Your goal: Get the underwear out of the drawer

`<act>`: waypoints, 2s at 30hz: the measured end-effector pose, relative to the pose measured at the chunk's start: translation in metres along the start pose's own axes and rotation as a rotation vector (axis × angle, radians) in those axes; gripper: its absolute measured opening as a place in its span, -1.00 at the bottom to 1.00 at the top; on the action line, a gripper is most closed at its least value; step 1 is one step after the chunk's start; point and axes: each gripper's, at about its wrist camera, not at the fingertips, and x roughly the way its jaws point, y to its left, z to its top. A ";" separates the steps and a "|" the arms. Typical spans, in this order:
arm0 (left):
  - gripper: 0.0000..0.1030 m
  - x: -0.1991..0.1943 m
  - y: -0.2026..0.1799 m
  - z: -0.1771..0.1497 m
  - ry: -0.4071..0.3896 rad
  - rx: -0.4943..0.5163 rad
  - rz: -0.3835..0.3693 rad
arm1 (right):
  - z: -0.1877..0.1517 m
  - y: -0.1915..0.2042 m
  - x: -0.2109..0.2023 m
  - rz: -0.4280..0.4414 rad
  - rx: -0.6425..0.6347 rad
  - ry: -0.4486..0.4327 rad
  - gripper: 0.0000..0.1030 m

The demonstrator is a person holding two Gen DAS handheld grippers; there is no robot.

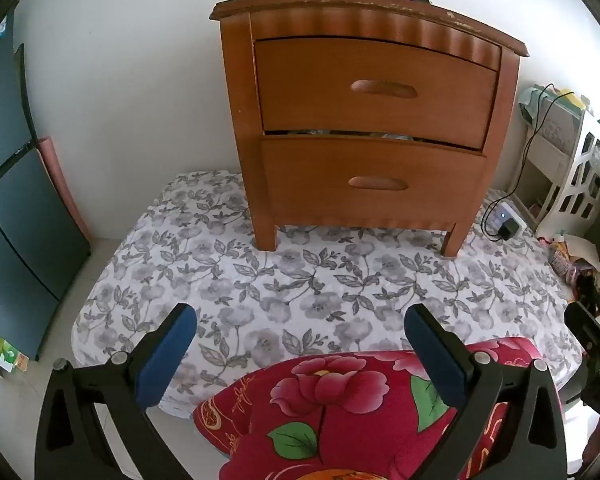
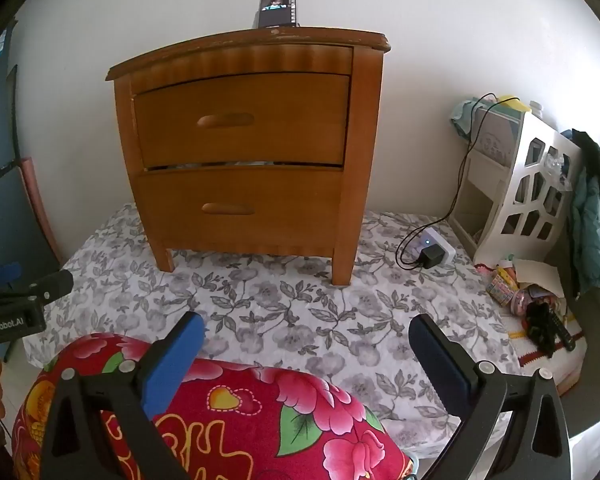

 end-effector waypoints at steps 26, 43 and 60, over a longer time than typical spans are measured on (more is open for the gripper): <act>1.00 -0.005 -0.003 0.000 0.003 -0.005 -0.003 | 0.000 0.003 -0.001 0.000 0.000 0.003 1.00; 1.00 -0.005 -0.002 0.000 0.005 -0.007 -0.005 | -0.001 0.004 -0.001 0.000 -0.001 0.004 1.00; 1.00 -0.004 -0.002 0.000 0.007 -0.009 -0.006 | -0.001 0.004 -0.001 -0.001 -0.002 0.005 1.00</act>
